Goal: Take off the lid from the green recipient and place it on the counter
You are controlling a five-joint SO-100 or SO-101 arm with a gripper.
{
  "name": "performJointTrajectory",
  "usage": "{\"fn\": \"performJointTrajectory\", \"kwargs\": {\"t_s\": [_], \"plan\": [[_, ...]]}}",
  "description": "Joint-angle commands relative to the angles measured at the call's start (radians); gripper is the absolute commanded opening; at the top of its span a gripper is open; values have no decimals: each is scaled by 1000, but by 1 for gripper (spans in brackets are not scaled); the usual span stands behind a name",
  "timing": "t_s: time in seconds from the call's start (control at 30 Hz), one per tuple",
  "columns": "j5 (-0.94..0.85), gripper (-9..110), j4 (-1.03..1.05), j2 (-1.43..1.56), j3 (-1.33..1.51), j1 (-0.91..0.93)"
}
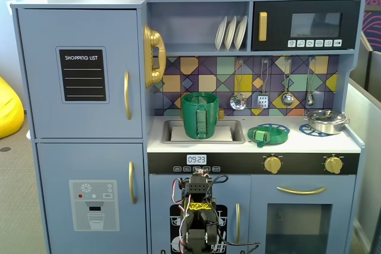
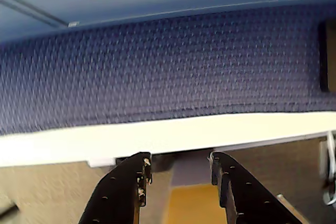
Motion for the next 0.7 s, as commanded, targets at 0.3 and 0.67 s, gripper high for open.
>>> {"fn": "performJointTrajectory", "kwargs": {"t_s": [0.3,0.67], "plan": [[75,7,183,-8,-6,26],[75,7,183,-8,-6,26]]}}
